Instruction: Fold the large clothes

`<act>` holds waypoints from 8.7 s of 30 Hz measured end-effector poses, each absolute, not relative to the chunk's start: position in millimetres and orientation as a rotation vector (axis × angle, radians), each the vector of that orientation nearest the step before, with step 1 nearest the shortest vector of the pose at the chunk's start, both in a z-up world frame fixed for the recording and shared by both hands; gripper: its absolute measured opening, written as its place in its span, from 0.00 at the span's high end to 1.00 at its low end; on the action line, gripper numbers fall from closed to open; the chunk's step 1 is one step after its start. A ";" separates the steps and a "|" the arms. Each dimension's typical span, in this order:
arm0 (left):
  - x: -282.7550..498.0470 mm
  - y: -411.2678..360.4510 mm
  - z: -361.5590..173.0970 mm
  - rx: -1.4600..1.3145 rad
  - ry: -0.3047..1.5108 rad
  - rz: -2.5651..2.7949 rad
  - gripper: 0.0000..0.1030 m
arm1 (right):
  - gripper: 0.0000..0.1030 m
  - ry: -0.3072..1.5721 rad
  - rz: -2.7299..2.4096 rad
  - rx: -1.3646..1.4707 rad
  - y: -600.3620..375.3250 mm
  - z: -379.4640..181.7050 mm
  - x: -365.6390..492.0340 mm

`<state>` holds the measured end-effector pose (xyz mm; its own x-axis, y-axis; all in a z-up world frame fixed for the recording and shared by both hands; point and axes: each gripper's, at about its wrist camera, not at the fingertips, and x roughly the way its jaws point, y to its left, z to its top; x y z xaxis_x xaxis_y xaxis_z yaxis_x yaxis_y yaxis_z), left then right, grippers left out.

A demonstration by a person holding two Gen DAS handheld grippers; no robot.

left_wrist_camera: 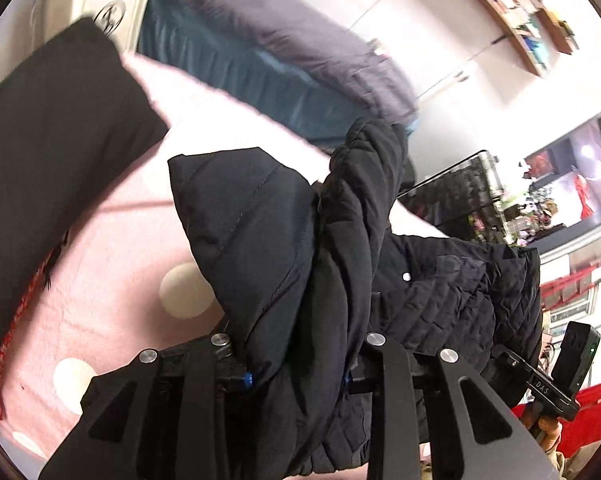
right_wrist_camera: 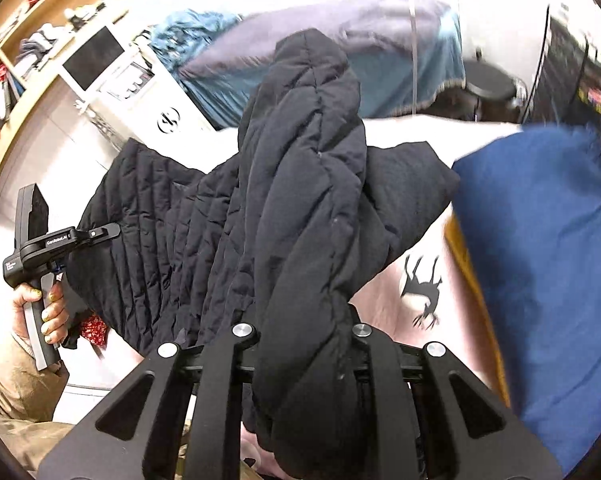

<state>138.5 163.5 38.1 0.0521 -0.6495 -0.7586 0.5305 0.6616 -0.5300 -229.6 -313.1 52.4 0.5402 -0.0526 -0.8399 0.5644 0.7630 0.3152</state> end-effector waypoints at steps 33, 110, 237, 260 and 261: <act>-105.5 -339.4 25.0 0.634 1.099 -1.356 0.21 | 0.42 0.470 -1.487 1.337 -381.8 26.9 -701.3; -227.7 -167.3 72.0 1.072 0.786 -1.201 0.06 | 0.05 1.147 -1.319 0.787 -375.2 73.4 -510.0; -220.3 -157.7 81.4 1.047 0.777 -1.183 0.06 | 0.05 1.176 -1.282 0.750 -387.4 68.7 -501.0; -217.9 -151.8 85.5 0.990 0.729 -1.201 0.06 | 0.05 1.165 -1.290 0.760 -393.8 70.5 -507.5; -218.2 -151.7 85.7 0.991 0.731 -1.204 0.06 | 0.05 1.165 -1.290 0.759 -393.7 70.6 -507.1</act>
<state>-218.2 -151.7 85.7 0.2302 -0.4101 -0.8825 0.9722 0.0565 0.2273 -507.1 -393.7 70.6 -0.1083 -0.3199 -0.9413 0.9689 0.1781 -0.1720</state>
